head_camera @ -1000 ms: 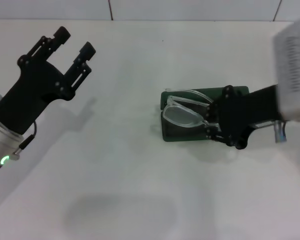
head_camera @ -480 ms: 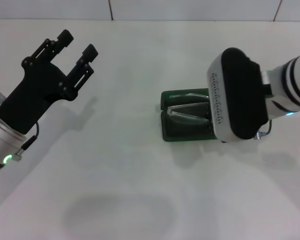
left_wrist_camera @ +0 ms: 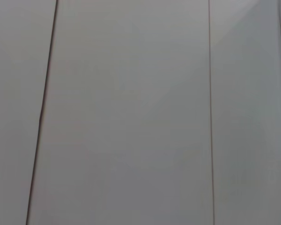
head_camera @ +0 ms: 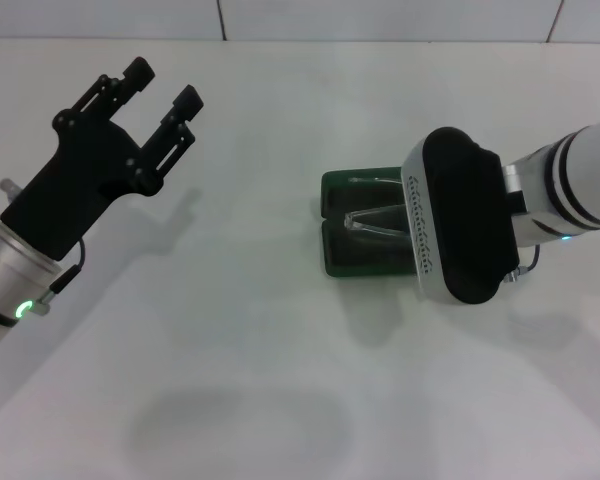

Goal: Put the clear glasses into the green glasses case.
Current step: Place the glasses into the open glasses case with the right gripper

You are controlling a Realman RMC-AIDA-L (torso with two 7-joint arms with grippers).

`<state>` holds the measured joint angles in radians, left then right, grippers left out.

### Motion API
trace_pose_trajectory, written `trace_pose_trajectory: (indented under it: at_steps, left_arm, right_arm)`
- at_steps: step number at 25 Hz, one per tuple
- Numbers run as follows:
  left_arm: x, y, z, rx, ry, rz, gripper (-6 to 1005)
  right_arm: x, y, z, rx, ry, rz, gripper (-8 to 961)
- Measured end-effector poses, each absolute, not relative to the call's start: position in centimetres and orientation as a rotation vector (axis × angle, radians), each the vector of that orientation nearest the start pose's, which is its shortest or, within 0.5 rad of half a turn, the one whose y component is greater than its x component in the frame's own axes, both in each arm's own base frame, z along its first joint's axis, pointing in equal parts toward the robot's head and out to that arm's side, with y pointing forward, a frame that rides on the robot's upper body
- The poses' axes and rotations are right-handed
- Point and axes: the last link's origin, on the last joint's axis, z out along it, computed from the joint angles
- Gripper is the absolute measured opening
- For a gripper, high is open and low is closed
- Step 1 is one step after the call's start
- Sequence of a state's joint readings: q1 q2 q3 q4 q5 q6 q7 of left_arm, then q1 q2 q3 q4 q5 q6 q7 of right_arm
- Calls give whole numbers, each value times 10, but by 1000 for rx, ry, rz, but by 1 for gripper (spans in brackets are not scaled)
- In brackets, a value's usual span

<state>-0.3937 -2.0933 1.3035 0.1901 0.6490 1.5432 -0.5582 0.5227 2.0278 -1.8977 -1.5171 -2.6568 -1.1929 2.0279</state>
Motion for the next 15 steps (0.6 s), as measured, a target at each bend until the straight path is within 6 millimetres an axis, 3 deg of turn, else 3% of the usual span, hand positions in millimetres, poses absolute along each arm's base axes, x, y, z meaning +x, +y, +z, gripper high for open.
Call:
trace_pose_trajectory:
  at_steps: [15]
  left_arm:
    - [-266,303,-23,-2005,-337,-1168,602]
  right_arm:
    - [143,330,-71,-2587,-677,-768,121]
